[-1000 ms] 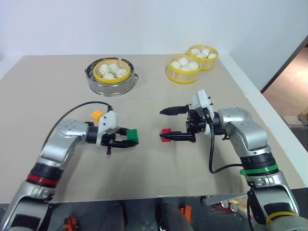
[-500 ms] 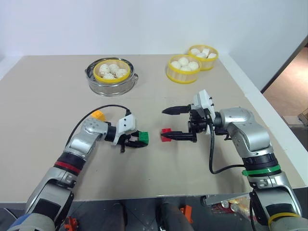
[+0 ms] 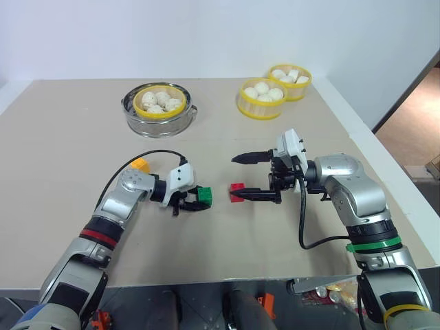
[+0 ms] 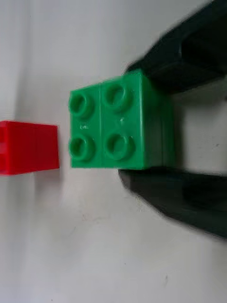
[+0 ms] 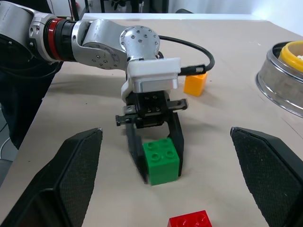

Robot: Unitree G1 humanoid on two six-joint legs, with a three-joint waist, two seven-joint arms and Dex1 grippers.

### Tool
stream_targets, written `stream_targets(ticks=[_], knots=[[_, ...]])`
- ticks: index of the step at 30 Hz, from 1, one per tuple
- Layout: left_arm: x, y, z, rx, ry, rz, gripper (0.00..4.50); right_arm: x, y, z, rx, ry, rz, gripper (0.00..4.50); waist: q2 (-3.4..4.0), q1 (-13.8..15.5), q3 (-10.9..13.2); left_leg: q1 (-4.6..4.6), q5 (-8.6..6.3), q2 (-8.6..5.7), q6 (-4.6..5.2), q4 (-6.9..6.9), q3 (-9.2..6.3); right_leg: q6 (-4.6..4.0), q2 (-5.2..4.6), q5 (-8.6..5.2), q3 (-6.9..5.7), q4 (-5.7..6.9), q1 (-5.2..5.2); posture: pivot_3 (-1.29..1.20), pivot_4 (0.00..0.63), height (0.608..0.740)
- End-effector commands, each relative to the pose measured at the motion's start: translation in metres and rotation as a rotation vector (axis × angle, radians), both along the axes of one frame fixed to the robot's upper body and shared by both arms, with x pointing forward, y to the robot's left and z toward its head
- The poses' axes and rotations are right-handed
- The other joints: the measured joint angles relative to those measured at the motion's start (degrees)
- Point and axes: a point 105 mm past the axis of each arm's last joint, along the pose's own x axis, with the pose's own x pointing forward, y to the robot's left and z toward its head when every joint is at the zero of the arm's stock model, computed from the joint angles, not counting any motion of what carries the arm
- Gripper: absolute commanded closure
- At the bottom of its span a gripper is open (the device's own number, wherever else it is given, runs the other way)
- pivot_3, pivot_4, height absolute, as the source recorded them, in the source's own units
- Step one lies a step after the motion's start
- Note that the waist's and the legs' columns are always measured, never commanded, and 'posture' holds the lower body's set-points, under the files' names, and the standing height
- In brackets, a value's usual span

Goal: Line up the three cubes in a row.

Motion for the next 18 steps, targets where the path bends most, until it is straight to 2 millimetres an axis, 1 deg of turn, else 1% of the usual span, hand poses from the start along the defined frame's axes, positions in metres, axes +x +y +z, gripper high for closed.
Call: stream_targets(ticks=[1,3,9,10,11,13,14,15,16,17,18], knots=[[0.003,0.004,0.012,0.023,-0.064,-0.01,0.75,0.0,-0.001,0.009,0.012,-0.047,0.0,0.0,0.0,0.0,0.0,0.0,0.0,0.0,0.0,0.0,0.0,0.0,0.0,0.0,0.0,0.01,0.0,0.0,0.15,0.74],[0.004,0.006,0.016,0.031,-0.081,-0.016,0.04,0.0,-0.001,0.008,0.011,-0.047,0.0,0.0,0.0,0.0,0.0,0.01,0.0,0.0,0.0,0.01,0.0,0.0,0.0,0.0,0.0,0.02,0.0,0.0,0.15,0.74],[0.002,0.014,0.044,0.003,-0.134,-0.003,0.04,0.001,-0.001,0.009,0.012,-0.049,-0.001,0.0,0.0,0.0,0.0,0.01,0.0,0.0,0.0,0.02,0.0,-0.02,0.0,-0.02,0.01,0.09,-0.03,0.0,0.15,0.74],[-0.001,0.018,0.054,-0.013,-0.139,-0.005,0.04,0.002,-0.001,0.009,0.012,-0.05,-0.003,0.0,0.0,0.0,0.0,0.0,0.0,0.0,0.0,0.02,0.01,-0.02,0.0,-0.02,0.01,0.09,-0.04,0.0,0.15,0.74],[-0.006,0.022,0.068,-0.053,-0.141,-0.005,0.04,0.002,-0.001,0.009,0.014,-0.052,-0.004,0.0,-0.01,-0.1,0.0,0.0,0.0,0.0,0.0,0.03,0.01,-0.02,0.01,-0.02,0.01,0.11,-0.05,0.0,0.15,0.74],[-0.014,0.027,0.086,-0.115,-0.133,-0.001,0.04,0.002,-0.001,0.009,0.015,-0.054,-0.007,0.0,-0.01,-0.1,0.0,-0.02,0.0,0.01,0.0,0.03,0.01,-0.03,0.01,-0.03,0.03,0.15,-0.1,0.0,0.15,0.74],[-0.013,0.032,0.101,-0.185,-0.121,0.047,0.04,0.002,-0.001,0.009,0.015,-0.055,-0.009,0.0,-0.01,-0.1,0.0,-0.02,0.0,0.02,0.0,0.03,0.01,-0.03,0.01,-0.05,0.04,0.19,-0.11,0.0,0.15,0.74],[-0.013,0.036,0.11,-0.23,-0.111,0.081,0.04,0.002,-0.001,0.009,0.015,-0.056,-0.011,0.0,-0.01,-0.1,0.0,0.0,0.0,0.02,0.0,0.02,0.01,-0.03,0.01,-0.08,0.03,0.21,-0.1,0.0,0.15,0.74],[-0.011,0.043,0.118,-0.273,-0.104,0.142,0.04,0.002,-0.002,0.009,0.015,-0.057,-0.012,0.0,-0.01,-0.1,0.0,0.02,0.0,0.02,0.0,0.03,0.0,-0.02,0.0,-0.13,0.02,0.29,-0.09,0.0,0.15,0.74],[-0.005,0.056,0.125,-0.312,-0.138,0.224,0.04,0.003,-0.002,0.009,0.015,-0.058,-0.015,0.0,0.0,-0.1,0.0,0.03,0.0,0.01,0.0,0.03,0.0,-0.02,0.0,-0.13,0.02,0.29,-0.09,0.0,0.15,0.74],[-0.002,0.064,0.129,-0.333,-0.162,0.279,0.04,0.003,-0.002,0.008,0.014,-0.059,-0.017,0.0,-0.01,-0.1,0.0,0.05,0.0,0.01,0.0,0.03,0.0,-0.02,0.0,-0.13,0.02,0.31,-0.08,0.0,0.15,0.74]])
